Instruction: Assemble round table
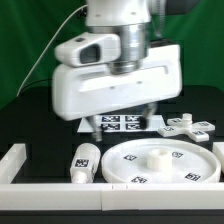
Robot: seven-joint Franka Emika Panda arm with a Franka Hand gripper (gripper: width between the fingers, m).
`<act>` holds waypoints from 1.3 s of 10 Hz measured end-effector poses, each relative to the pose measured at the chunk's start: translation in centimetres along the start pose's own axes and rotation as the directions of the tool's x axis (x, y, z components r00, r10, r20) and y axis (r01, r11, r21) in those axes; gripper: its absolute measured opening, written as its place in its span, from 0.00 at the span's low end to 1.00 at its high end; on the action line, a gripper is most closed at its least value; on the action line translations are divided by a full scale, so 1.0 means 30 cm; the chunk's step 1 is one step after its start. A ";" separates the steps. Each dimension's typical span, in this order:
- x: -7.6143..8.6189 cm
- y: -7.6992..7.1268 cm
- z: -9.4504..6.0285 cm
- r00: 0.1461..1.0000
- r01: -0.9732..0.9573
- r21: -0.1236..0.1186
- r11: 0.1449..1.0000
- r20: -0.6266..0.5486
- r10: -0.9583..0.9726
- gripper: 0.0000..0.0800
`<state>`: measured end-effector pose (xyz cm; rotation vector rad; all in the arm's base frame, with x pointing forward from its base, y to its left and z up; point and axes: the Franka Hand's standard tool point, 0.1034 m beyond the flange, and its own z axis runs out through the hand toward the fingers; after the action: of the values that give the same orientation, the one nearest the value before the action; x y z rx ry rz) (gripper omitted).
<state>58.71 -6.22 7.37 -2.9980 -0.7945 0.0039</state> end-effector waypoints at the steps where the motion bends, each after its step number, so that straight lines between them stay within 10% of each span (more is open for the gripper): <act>1: -0.005 0.008 0.001 0.999 -0.044 -0.002 0.999 0.001 0.044 0.81; 13: -0.095 0.101 0.186 0.997 -0.073 0.011 0.997 0.035 0.072 0.75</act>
Offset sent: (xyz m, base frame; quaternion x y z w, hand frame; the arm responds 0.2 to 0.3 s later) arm 0.0000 0.0000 0.0000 0.0000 0.0000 0.0000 1.0000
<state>57.65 -10.05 1.66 -3.0213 -0.6853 0.0632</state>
